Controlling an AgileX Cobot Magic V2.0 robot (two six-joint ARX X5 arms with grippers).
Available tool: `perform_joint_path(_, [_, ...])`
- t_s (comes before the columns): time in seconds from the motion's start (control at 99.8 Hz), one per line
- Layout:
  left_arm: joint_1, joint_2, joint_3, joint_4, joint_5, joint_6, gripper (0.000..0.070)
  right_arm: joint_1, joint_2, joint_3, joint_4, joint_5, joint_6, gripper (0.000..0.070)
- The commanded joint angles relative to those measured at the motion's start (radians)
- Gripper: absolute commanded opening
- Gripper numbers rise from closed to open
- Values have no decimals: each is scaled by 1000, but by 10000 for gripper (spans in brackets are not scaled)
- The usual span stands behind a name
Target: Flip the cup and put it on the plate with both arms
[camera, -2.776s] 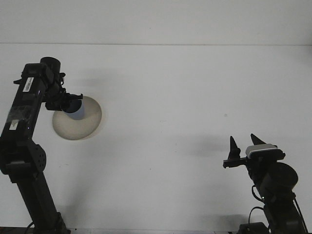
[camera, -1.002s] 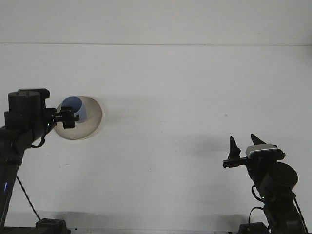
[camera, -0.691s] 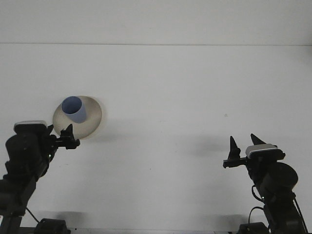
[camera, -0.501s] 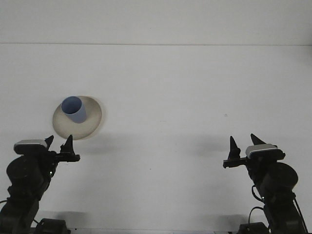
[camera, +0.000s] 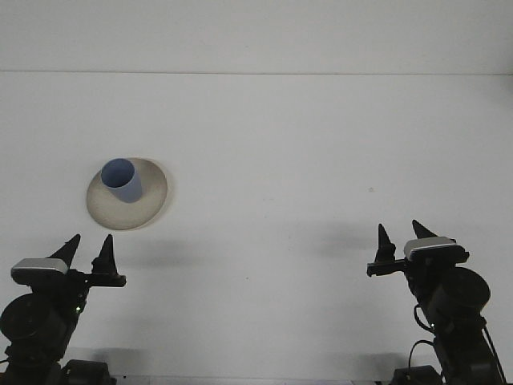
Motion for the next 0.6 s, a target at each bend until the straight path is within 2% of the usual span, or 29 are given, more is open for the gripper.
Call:
perform_joint_path(0.0, [-3,1,7,10,0,2,420,2,2,6,14,3,0,467])
perform_joint_path(0.05, [-3,1,7,10,0,2,398,2,2,6,14,3,0,460])
perform_joint_path(0.1, [-3,1,7,8,0,2,303,2,2,6,14,3,0,409])
perform_joint_path(0.14, [-3,1,7,5,1,2,193,2,2,6,13,3,0,334])
perform_joint_path(0.22, [-3,1,7,3,1,2,2,2,2,6,14,3,0,111])
perform_joint_path(0.271, [-3,1,7,3,0,2,6,2,2,6,14,3,0,0])
perform_joint_path(0.591, [-3,-2,7,3,0,2,6,2,2,6,14,3,0,0])
